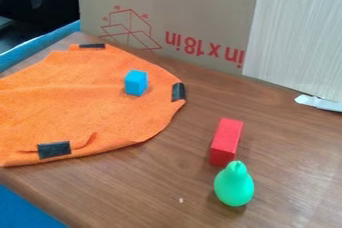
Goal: Put the blue figure on the top the cloth of the edge
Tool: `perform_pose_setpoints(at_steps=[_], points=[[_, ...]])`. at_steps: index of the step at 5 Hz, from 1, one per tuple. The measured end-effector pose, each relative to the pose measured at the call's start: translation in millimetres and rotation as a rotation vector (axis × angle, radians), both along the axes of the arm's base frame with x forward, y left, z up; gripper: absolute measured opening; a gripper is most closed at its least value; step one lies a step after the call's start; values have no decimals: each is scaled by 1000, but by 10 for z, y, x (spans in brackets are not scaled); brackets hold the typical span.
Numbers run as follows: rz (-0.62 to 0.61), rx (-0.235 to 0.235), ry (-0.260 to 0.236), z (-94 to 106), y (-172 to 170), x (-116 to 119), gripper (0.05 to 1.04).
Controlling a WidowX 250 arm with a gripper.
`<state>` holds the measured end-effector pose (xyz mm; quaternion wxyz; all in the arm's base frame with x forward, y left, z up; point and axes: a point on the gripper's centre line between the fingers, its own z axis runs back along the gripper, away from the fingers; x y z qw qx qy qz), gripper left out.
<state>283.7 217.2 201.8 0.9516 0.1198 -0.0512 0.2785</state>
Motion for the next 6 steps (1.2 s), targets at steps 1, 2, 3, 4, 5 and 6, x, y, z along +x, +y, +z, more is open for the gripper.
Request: perform_pose_setpoints(at_steps=[1,2,3,4,5,6], points=[[2,-20,33,-146,3,12,999],[-54,-9,67,-394,-175,76,999],[-105,-15,75,-492,-398,174,999],[-131,-27,87,-576,-575,253,999],[-143,-76,134,-742,-748,341,999],[-150,-77,137,-872,-839,469,999]])
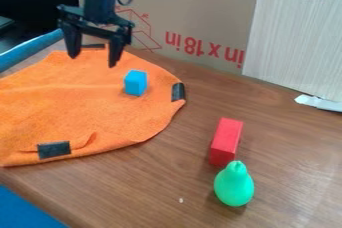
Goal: Put the blue figure on the top the cloth of the edge
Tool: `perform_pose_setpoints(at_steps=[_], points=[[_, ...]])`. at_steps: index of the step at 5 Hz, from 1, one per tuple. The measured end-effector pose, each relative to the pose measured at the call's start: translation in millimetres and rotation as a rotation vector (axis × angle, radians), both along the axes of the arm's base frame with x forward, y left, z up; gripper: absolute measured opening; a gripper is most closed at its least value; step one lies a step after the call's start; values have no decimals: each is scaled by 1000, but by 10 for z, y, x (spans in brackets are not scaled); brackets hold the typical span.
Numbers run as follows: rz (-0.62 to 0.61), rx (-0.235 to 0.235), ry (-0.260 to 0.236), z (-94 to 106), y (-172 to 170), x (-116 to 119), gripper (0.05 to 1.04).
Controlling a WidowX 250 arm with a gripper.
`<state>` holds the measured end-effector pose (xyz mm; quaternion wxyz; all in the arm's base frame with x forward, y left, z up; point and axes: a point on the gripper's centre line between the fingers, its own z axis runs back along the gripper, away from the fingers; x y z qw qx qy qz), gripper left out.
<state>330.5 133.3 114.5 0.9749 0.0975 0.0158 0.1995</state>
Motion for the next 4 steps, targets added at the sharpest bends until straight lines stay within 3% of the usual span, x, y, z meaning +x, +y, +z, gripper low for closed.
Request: perform_pose_setpoints(at_steps=[3,4], points=[[40,58,35,-358,-104,292,999],[61,66,28,-364,-87,384,999]])
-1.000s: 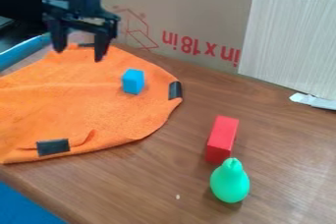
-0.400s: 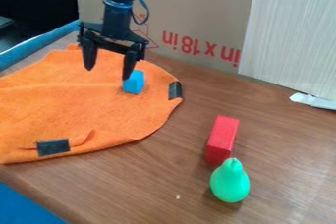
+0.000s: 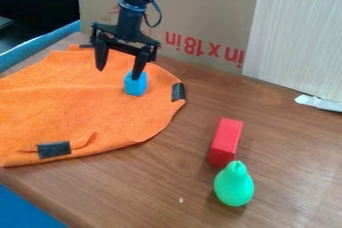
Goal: Put the blue figure on the top the cloth of the edge
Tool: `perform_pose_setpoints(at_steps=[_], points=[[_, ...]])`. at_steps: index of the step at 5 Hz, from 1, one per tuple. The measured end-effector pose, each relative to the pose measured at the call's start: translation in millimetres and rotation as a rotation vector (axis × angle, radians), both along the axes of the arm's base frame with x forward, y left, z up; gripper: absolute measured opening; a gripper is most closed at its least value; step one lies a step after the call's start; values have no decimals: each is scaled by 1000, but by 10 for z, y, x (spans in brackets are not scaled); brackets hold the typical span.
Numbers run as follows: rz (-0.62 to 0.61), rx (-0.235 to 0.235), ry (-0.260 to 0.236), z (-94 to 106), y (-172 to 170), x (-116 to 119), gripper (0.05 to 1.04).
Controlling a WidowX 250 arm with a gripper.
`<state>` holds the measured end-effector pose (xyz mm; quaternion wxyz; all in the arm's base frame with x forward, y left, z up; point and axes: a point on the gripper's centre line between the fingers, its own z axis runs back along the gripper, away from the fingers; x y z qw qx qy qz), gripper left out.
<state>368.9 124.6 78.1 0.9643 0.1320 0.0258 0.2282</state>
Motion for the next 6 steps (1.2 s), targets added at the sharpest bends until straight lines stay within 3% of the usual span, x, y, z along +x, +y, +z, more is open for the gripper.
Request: perform_pose_setpoints(at_steps=[2,4,6], points=[[32,10,10,-51,26,105,999],[49,-19,23,-59,-25,69,999],[24,-85,10,30,-200,21,999]])
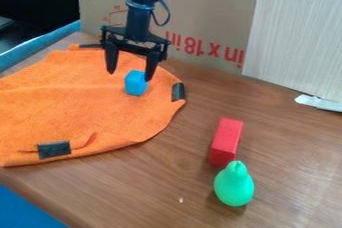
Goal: Put the blue figure on the top the cloth of the edge
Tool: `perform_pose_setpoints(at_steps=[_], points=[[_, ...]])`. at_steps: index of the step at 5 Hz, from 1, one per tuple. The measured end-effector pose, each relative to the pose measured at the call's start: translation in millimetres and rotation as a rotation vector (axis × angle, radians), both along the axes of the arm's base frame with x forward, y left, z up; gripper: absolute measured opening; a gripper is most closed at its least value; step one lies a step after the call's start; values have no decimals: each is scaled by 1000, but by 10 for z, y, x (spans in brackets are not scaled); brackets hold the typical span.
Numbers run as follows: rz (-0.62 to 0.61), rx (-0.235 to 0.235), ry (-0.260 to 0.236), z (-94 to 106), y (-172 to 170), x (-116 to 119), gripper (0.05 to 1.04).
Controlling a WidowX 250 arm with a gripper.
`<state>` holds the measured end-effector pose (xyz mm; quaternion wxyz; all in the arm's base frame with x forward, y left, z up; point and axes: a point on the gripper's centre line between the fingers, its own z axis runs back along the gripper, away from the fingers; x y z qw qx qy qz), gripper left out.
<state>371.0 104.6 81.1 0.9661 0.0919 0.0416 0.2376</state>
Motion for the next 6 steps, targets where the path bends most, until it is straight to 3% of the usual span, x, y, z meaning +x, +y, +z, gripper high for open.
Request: perform_pose_setpoints(at_steps=[2,4,6], points=[[-16,6,-10,14,-115,1,999],[-4,23,-4,-61,12,38,999],[4,23,31,-181,103,35,950]])
